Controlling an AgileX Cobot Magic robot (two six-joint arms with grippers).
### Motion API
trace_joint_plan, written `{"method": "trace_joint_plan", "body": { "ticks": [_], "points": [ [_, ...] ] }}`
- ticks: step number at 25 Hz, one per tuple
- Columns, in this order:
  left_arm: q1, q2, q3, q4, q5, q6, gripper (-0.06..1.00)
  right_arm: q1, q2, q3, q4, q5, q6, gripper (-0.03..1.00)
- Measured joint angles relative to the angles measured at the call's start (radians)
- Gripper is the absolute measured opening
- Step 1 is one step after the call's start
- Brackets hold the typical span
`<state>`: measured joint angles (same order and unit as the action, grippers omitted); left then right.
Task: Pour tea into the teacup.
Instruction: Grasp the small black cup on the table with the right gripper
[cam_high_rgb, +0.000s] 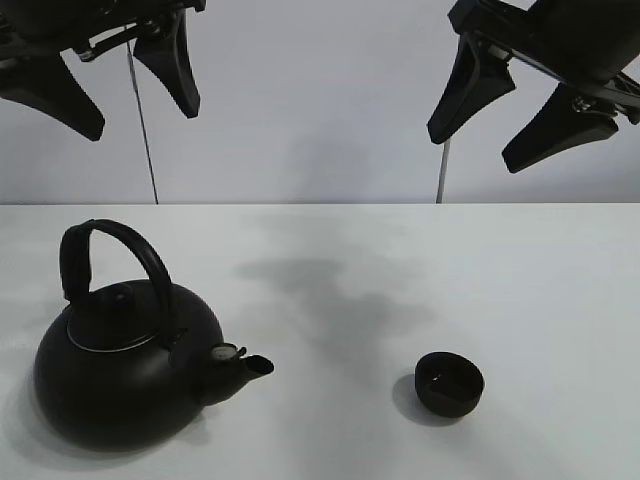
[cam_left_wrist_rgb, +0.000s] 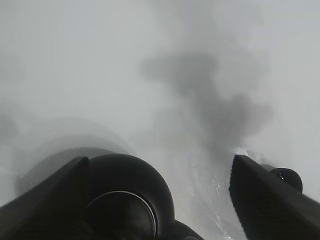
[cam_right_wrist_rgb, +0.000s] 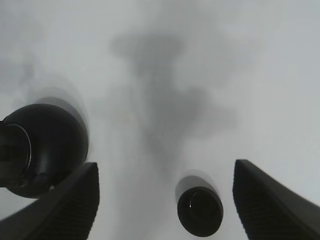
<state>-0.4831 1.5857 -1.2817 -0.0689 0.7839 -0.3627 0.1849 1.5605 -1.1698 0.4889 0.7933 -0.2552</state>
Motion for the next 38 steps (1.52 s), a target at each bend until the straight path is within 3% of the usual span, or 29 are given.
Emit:
{"method": "trace_joint_plan", "body": {
  "ticks": [10, 23, 28, 32, 38],
  "points": [
    [0.000, 0.000, 0.000, 0.000, 0.000, 0.000, 0.56, 0.000, 0.000, 0.000, -0.005, 0.028, -0.003, 0.52],
    [0.000, 0.000, 0.000, 0.000, 0.000, 0.000, 0.56, 0.036, 0.000, 0.000, -0.017, 0.255, -0.161, 0.54],
    [0.000, 0.000, 0.000, -0.001, 0.000, 0.000, 0.56, 0.173, 0.000, 0.000, -0.141, 0.268, -0.160, 0.55],
    [0.000, 0.000, 0.000, -0.001, 0.000, 0.000, 0.56, 0.289, 0.000, 0.000, -0.283, 0.255, -0.090, 0.55],
    [0.000, 0.000, 0.000, -0.001, 0.000, 0.000, 0.56, 0.343, 0.000, 0.000, -0.429, 0.250, 0.031, 0.55]
  ]
}}
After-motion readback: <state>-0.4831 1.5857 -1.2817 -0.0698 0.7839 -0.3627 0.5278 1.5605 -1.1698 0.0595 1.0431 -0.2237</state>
